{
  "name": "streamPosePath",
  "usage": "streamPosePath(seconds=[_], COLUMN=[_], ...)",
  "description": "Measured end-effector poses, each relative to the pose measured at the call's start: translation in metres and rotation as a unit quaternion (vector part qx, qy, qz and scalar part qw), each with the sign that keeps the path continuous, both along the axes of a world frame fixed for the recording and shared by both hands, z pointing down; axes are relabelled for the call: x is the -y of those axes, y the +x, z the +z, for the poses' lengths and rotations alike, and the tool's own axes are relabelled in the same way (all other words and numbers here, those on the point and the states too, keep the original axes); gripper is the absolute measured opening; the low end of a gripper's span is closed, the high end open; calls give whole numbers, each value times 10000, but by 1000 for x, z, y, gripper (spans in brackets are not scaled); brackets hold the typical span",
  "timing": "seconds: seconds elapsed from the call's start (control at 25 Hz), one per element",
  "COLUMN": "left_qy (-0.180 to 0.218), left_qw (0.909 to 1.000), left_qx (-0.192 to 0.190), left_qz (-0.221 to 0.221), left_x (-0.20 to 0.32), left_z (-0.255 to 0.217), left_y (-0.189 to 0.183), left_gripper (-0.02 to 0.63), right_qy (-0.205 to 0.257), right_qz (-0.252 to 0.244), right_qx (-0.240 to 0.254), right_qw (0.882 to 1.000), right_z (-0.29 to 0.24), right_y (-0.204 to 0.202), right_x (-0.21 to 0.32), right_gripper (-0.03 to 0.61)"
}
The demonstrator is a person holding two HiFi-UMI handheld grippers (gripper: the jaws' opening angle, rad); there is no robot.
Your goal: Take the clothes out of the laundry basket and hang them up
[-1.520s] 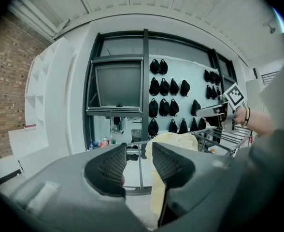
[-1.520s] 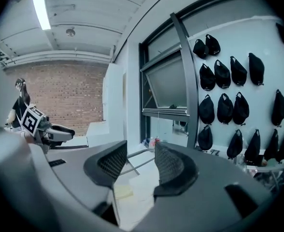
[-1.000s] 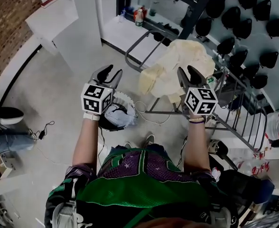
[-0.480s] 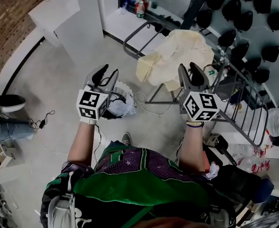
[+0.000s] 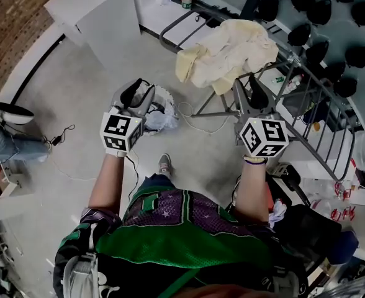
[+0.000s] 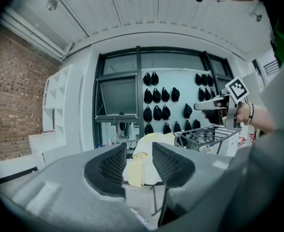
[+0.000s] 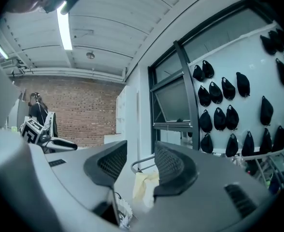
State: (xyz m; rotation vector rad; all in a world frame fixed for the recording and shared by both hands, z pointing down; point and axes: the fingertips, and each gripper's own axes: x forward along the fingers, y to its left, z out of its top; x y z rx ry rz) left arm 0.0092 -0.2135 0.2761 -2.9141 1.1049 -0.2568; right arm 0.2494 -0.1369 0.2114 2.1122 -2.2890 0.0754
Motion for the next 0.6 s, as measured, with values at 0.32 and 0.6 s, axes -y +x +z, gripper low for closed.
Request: streamPosePath(seconds=[0.32, 0.6], left_qy=[-211, -447], left_qw=[9988, 9946], left_qx=[417, 799], left_qz=[141, 496], left_x=[-28, -28], left_z=[56, 134], left_y=[-3, 4], left_gripper=[173, 173], right_qy=[-49, -203], right_qz=[-205, -172], right_qx=[-40, 5], right_qw=[9998, 9996], right_z=[25, 66], right_y=[-16, -28], right_x=[-11, -1], right_gripper=[166, 166])
